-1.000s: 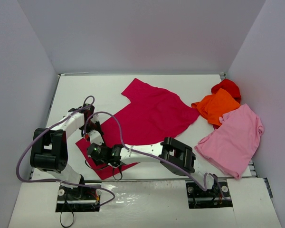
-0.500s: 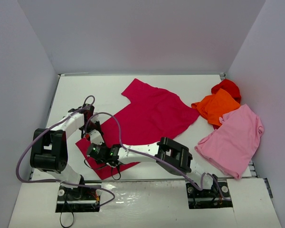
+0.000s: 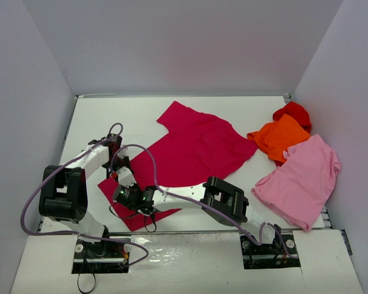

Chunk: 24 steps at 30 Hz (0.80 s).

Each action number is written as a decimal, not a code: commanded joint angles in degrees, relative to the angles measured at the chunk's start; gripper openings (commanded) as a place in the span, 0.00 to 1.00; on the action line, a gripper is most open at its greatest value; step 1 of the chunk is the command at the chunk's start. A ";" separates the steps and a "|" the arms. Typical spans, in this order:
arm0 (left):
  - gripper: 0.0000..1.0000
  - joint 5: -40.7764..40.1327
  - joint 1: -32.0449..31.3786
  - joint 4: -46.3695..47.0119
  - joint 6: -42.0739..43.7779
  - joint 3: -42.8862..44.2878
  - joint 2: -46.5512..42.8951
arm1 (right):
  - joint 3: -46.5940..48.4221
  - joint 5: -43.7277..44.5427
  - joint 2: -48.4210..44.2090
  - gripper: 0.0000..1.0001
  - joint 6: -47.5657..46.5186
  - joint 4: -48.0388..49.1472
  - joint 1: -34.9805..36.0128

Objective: Fold and stack the t-shirts
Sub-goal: Fold the flattened tshirt in 1/3 of the way

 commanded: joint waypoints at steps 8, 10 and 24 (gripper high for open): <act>0.00 0.61 -0.89 -1.19 1.08 0.45 -2.28 | -2.47 -3.30 -10.07 0.00 -4.14 -2.42 1.10; 0.00 0.60 -0.89 -1.12 1.07 0.53 -2.27 | -3.54 -5.41 -11.59 0.00 -4.10 -1.55 1.32; 0.00 0.28 -0.87 -1.36 1.36 0.77 -1.90 | -9.31 -20.22 -14.80 0.00 -3.44 7.99 1.75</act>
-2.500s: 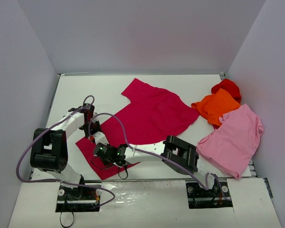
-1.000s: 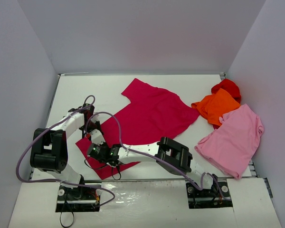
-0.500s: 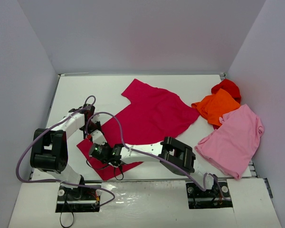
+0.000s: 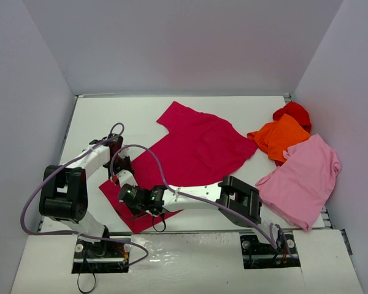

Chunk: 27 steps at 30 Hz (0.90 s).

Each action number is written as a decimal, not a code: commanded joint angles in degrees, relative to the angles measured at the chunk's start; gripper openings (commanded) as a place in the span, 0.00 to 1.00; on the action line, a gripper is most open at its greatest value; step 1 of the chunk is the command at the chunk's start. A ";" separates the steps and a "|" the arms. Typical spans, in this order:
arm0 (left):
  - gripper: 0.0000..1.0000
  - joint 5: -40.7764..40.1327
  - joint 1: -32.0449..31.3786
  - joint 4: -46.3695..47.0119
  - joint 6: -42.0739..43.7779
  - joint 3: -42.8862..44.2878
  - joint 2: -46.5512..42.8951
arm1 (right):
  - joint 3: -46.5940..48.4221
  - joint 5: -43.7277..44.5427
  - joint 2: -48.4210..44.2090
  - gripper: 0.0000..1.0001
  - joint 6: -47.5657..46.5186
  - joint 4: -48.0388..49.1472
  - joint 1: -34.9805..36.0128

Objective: Fold and stack the t-shirts
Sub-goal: Fold the flattened tshirt in 1/3 of the way

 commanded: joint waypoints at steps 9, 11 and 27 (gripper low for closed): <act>0.00 0.34 -0.32 -1.44 1.66 0.96 -1.55 | -7.16 -29.18 -6.37 0.00 -0.44 21.05 0.62; 0.00 0.33 -0.26 -1.44 1.66 0.96 -1.48 | -6.71 -29.59 -6.65 0.00 -1.48 19.41 0.62; 0.00 0.27 -0.23 -1.37 1.75 1.04 -1.00 | -8.68 -32.37 -8.03 0.00 -5.30 17.28 0.30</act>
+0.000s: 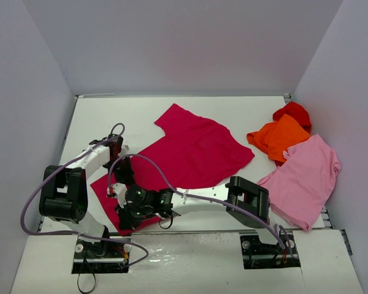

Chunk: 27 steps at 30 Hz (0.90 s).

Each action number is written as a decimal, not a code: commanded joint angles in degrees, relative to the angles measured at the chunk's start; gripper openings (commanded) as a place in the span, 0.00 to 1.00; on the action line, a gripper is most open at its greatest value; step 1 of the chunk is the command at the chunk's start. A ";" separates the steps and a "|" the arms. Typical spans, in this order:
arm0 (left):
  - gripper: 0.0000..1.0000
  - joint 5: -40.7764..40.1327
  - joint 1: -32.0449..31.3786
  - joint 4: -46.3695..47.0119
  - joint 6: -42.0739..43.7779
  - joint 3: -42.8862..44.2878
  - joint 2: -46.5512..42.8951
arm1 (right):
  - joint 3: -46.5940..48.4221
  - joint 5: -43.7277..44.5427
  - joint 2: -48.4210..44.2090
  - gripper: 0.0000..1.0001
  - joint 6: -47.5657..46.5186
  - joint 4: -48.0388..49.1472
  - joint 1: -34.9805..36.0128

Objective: Fold and stack the t-shirts
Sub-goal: Fold the flattened tshirt in 1/3 of the way

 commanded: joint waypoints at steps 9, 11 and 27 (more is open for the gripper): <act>0.00 0.29 -0.30 -1.00 0.69 0.96 -0.80 | 2.64 -2.55 0.69 0.00 -1.44 1.93 0.20; 0.00 0.29 -0.23 -1.07 0.74 0.91 -0.78 | 3.29 -3.95 1.82 0.00 -1.44 2.22 0.20; 0.00 0.29 -0.31 -1.08 0.95 1.21 -0.44 | -2.01 -11.00 -6.40 0.00 -5.60 -3.85 0.20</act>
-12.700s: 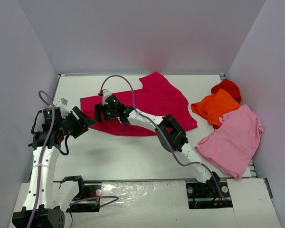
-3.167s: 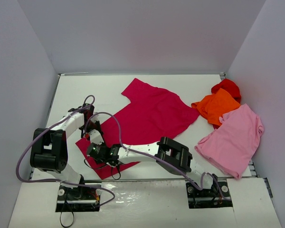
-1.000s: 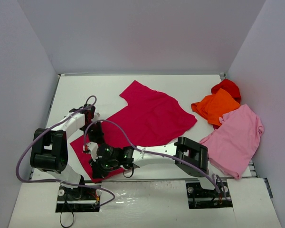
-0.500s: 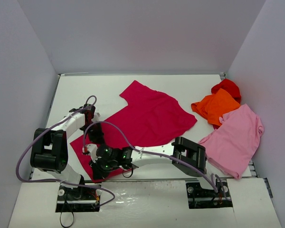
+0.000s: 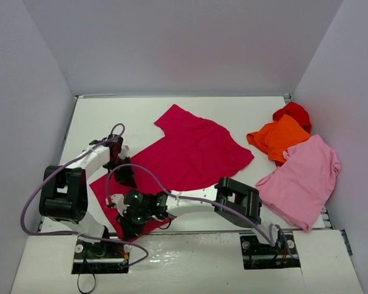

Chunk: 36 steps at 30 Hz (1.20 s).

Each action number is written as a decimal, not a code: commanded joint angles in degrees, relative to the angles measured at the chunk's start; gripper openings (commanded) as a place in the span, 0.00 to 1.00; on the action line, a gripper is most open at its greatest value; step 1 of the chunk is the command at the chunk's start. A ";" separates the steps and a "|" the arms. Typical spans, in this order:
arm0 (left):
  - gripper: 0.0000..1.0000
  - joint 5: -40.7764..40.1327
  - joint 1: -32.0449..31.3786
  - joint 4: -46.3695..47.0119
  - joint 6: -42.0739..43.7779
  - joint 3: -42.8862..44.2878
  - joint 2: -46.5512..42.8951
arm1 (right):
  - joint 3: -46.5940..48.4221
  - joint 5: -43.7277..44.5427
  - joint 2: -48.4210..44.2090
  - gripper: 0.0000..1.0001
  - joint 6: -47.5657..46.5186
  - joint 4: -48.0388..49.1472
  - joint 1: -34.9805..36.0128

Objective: Fold and stack the t-shirts
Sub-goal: Fold the flattened tshirt in 1/3 of the way

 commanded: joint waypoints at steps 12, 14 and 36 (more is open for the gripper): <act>0.00 0.05 -0.32 -1.00 0.58 1.49 0.01 | -5.70 3.21 -14.38 0.00 -2.81 -5.25 -0.26; 0.00 0.10 -0.23 -1.04 0.61 1.48 0.10 | -5.18 2.44 -13.12 0.00 -2.87 -4.88 -0.25; 0.00 -0.02 -0.23 -0.99 0.84 1.40 0.50 | 4.51 3.22 -4.12 0.00 -6.31 -1.60 -1.77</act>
